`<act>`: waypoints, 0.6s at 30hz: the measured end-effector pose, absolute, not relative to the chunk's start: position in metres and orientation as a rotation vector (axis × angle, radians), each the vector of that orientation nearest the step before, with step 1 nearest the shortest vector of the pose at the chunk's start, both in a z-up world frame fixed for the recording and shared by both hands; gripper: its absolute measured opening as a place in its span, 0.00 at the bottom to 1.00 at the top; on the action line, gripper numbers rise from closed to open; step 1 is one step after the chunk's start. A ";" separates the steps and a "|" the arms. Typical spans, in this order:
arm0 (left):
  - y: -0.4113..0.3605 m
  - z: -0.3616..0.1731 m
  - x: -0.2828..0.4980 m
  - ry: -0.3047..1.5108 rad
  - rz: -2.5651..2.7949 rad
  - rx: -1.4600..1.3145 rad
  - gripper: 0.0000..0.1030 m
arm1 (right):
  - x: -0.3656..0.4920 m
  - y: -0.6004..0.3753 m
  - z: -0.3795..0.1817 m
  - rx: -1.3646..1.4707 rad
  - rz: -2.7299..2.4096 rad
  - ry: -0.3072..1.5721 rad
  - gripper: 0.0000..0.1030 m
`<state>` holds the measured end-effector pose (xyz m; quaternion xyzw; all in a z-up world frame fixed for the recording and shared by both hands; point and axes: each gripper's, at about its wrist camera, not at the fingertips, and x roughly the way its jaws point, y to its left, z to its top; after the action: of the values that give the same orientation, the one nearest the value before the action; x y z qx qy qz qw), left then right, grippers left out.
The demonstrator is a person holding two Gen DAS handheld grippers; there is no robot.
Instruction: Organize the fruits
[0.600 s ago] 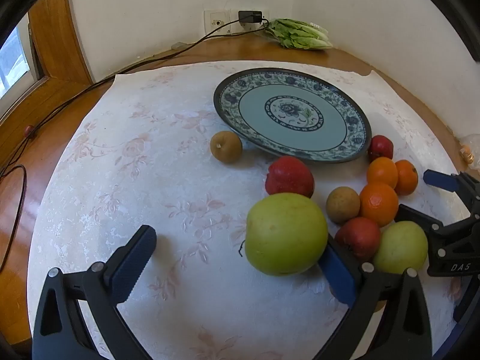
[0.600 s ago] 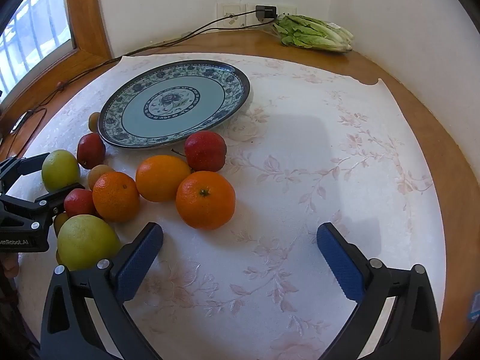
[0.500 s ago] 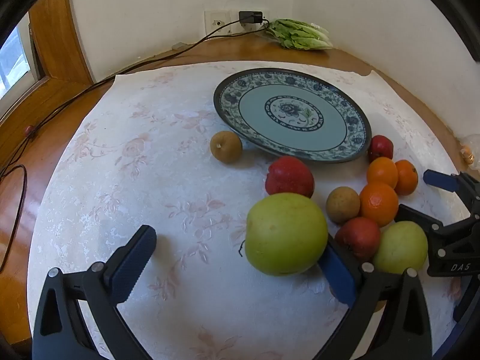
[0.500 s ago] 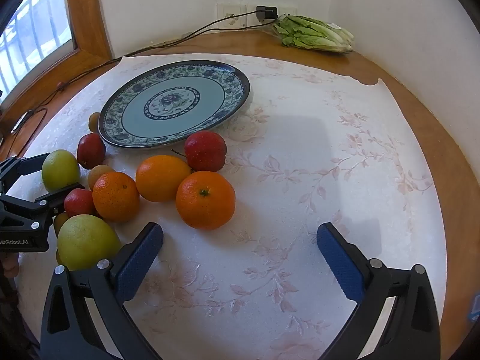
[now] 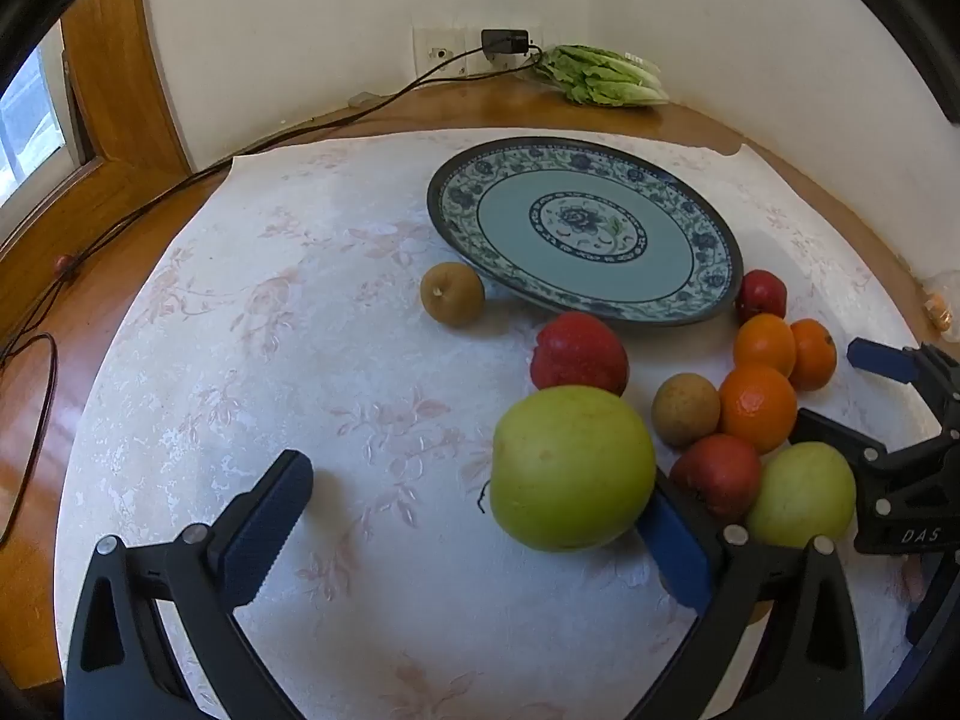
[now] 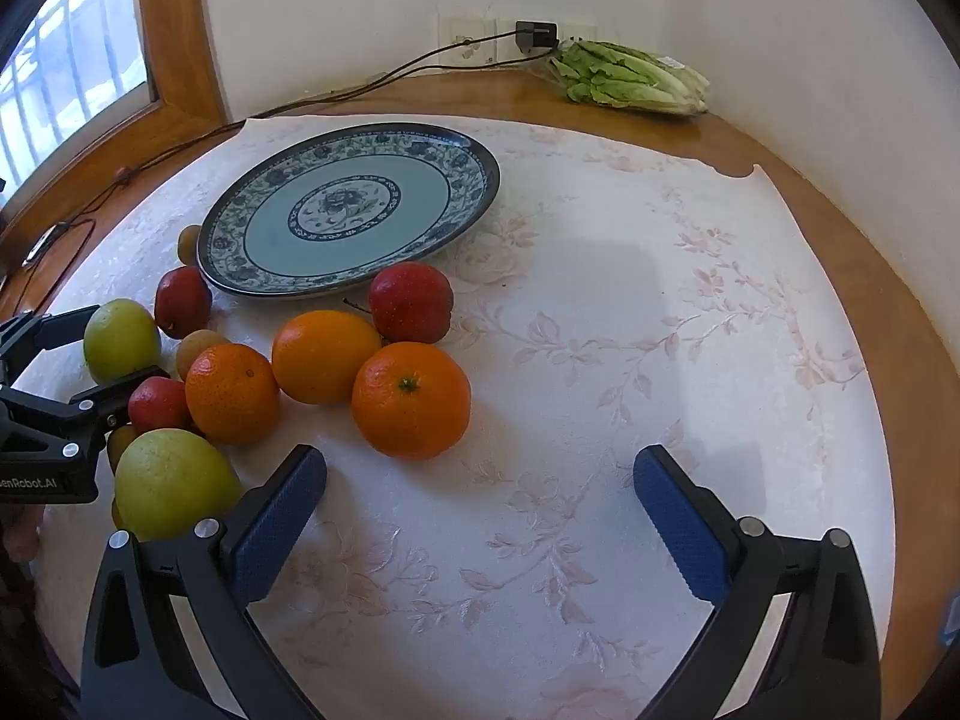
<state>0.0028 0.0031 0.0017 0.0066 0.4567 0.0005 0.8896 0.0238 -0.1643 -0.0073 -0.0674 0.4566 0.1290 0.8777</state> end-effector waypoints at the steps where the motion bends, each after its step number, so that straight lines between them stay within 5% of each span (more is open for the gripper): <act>1: 0.001 0.001 -0.004 0.942 0.006 0.013 1.00 | 0.024 -0.164 -0.007 -0.141 0.268 0.951 1.00; 18: 0.000 0.000 -0.007 0.934 0.009 0.014 1.00 | 0.023 -0.165 -0.008 -0.142 0.270 0.946 1.00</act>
<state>-0.0066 -0.0001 -0.0003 0.0068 0.4503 0.0042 0.8928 0.0230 -0.1646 -0.0082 -0.0680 0.4536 0.1294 0.8791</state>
